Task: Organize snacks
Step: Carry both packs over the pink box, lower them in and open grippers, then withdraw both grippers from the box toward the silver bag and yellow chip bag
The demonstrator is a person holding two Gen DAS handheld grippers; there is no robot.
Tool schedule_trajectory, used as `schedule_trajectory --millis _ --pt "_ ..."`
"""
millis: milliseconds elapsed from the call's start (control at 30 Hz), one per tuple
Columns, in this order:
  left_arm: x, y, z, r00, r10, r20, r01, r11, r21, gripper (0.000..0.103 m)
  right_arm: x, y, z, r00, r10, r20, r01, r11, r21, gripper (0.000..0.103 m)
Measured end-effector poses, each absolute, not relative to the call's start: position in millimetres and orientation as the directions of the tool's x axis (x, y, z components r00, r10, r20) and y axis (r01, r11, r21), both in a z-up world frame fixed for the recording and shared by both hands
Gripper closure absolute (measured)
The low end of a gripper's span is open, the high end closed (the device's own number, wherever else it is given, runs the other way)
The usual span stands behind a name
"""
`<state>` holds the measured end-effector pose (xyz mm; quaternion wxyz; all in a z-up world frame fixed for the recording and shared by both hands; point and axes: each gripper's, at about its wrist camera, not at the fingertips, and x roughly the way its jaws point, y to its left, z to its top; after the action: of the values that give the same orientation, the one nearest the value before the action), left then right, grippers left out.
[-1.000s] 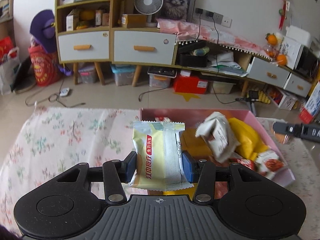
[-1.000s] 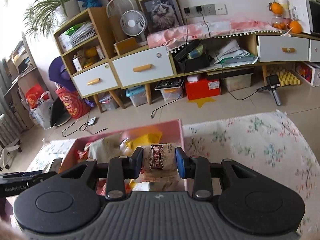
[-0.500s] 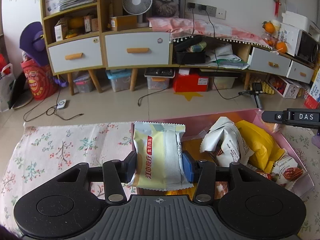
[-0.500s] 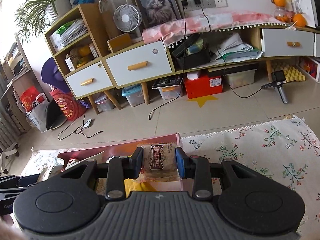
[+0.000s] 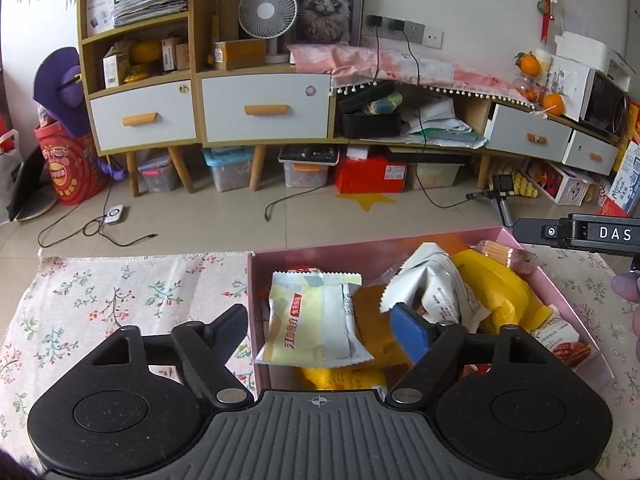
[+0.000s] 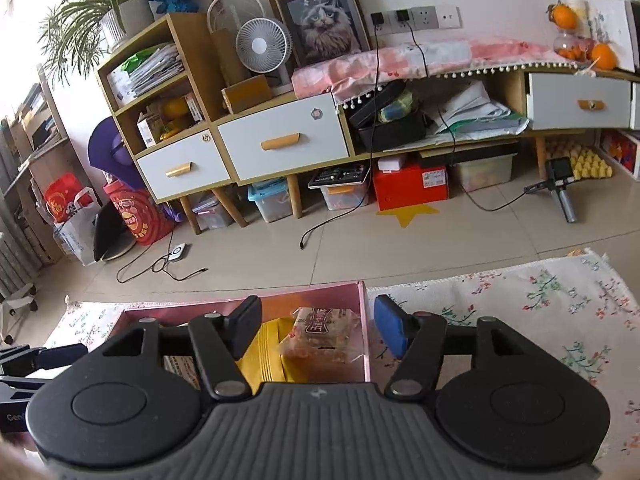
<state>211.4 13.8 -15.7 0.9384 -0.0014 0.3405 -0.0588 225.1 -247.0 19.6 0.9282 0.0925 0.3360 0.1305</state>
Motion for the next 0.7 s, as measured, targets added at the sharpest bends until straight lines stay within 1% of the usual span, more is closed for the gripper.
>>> schedule_trajectory --millis 100,167,300,367,533,700 --pt "201.9 12.3 -13.2 0.756 -0.12 -0.644 0.115 0.992 -0.05 0.019 220.8 -249.1 23.7 0.742 0.293 -0.603 -0.179 0.953 0.243 0.036" --pt "193.5 11.0 -11.8 0.753 -0.119 -0.647 0.113 0.992 -0.05 0.016 215.6 -250.6 26.4 0.743 0.287 -0.604 -0.178 0.956 0.235 0.03" --pt "173.6 11.7 -10.9 0.747 -0.121 -0.654 0.105 0.992 -0.063 0.012 201.4 -252.4 31.4 0.741 0.269 -0.616 -0.174 0.962 0.211 0.024" --pt "163.2 13.0 -11.3 0.74 -0.117 -0.663 0.094 0.993 -0.07 0.01 192.7 -252.9 33.2 0.736 0.263 -0.624 -0.171 0.964 0.204 0.018" --pt "131.7 17.5 -13.7 0.728 -0.109 -0.677 0.074 0.994 -0.081 0.007 168.2 -249.7 35.1 0.727 0.237 -0.644 -0.165 0.971 0.172 0.011" --pt "103.8 25.3 -17.6 0.713 -0.092 -0.695 0.047 0.995 -0.083 0.006 143.4 -245.0 34.0 0.717 0.219 -0.662 -0.162 0.976 0.147 0.006"
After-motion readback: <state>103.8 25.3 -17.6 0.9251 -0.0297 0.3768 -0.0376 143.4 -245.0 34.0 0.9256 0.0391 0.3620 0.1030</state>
